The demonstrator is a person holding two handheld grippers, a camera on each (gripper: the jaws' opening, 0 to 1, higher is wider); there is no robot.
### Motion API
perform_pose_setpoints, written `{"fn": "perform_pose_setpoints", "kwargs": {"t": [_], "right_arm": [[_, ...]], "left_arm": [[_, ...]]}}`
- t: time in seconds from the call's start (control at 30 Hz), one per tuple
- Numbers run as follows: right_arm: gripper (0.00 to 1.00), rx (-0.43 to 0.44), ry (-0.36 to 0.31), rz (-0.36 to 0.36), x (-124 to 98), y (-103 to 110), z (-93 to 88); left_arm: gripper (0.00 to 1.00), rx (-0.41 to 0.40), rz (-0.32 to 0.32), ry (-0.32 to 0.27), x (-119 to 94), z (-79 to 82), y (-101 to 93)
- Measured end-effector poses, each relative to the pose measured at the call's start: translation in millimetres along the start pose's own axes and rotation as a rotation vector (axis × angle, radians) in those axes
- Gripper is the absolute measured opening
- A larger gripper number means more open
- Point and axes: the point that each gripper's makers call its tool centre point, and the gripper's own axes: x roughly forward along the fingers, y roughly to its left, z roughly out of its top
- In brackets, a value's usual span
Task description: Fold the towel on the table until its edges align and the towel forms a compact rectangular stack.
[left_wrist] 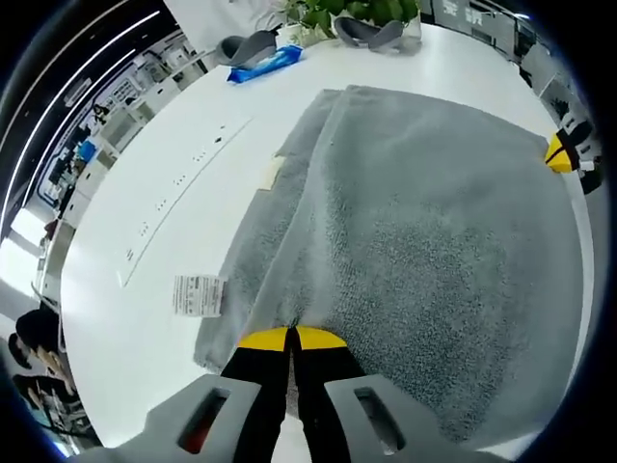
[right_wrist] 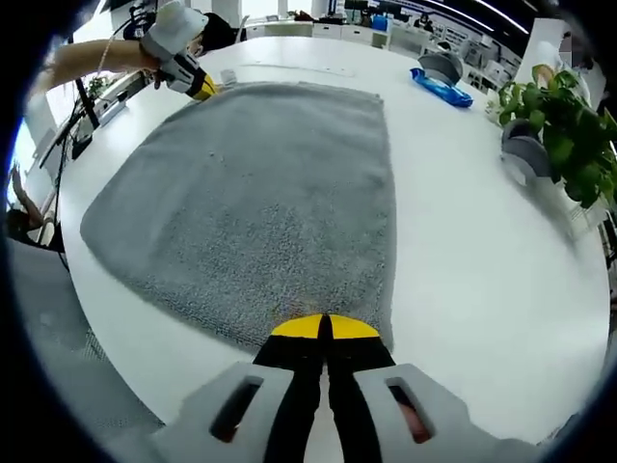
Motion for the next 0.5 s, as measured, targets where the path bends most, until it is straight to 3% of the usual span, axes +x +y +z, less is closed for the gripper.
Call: {"fn": "perform_pose_setpoints", "kwargs": {"t": [0.5], "right_arm": [[0.0,0.006,0.068,0.077,-7,22,-11.7]], "left_arm": [[0.01,0.053,-0.013,-0.002,13,20.9,5.5]]}}
